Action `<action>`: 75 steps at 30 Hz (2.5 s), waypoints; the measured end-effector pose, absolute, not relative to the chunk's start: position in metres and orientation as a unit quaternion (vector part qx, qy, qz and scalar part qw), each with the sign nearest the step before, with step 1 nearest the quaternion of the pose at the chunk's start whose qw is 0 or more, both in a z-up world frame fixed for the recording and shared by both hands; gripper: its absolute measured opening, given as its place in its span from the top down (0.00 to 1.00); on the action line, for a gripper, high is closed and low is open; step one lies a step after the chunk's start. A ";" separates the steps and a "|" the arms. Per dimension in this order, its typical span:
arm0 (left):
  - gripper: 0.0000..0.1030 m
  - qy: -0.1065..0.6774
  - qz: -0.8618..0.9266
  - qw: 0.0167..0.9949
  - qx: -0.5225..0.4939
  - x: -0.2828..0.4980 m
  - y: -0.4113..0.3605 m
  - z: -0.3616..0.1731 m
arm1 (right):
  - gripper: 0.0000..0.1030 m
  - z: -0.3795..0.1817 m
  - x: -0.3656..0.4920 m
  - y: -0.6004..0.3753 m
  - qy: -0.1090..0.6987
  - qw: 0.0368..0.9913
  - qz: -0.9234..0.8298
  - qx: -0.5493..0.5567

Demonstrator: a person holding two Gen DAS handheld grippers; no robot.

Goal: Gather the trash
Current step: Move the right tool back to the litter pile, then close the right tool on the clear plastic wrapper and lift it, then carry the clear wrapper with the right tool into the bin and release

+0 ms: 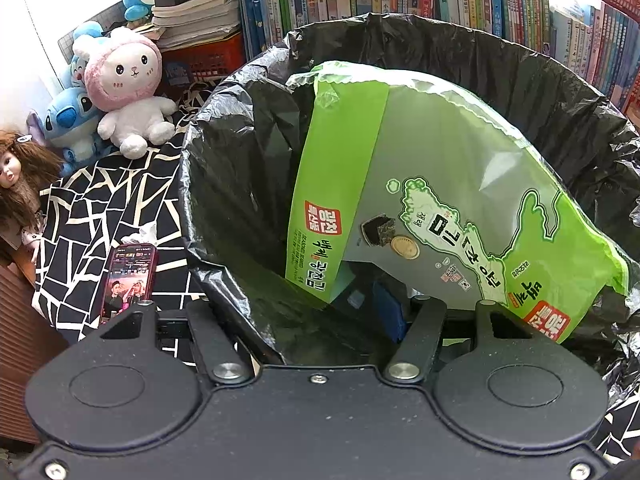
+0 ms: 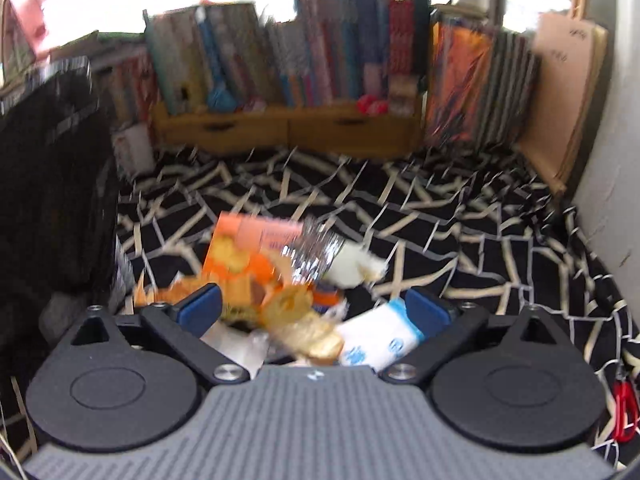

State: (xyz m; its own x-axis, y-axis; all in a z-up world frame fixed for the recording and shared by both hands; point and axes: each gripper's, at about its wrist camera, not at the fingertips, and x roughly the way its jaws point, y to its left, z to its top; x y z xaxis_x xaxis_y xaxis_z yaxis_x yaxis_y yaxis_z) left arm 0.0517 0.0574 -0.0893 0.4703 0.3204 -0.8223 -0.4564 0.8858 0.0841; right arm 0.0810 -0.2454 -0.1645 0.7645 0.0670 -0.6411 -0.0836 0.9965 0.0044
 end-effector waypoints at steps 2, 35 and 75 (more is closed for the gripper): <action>0.41 0.462 0.228 0.854 -0.071 0.052 0.057 -0.089 | 0.08 -0.174 0.087 -0.242 0.356 0.933 0.043 -0.021; 0.41 0.465 0.231 0.851 -0.079 0.056 0.061 -0.089 | 0.67 -0.174 0.115 -0.224 0.402 0.909 0.108 -0.025; 0.41 0.469 0.217 0.848 -0.119 0.055 0.069 -0.091 | 0.21 -0.012 0.107 -0.127 0.242 0.920 0.310 0.001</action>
State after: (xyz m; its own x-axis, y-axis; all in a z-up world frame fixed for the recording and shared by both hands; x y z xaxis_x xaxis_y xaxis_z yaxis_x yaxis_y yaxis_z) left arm 0.0551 0.0686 -0.0909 0.4662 0.2554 -0.8470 -0.4791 0.8777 0.0010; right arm 0.1067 -0.1270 -0.0121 0.6915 0.5698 -0.4441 -0.5688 0.8084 0.1516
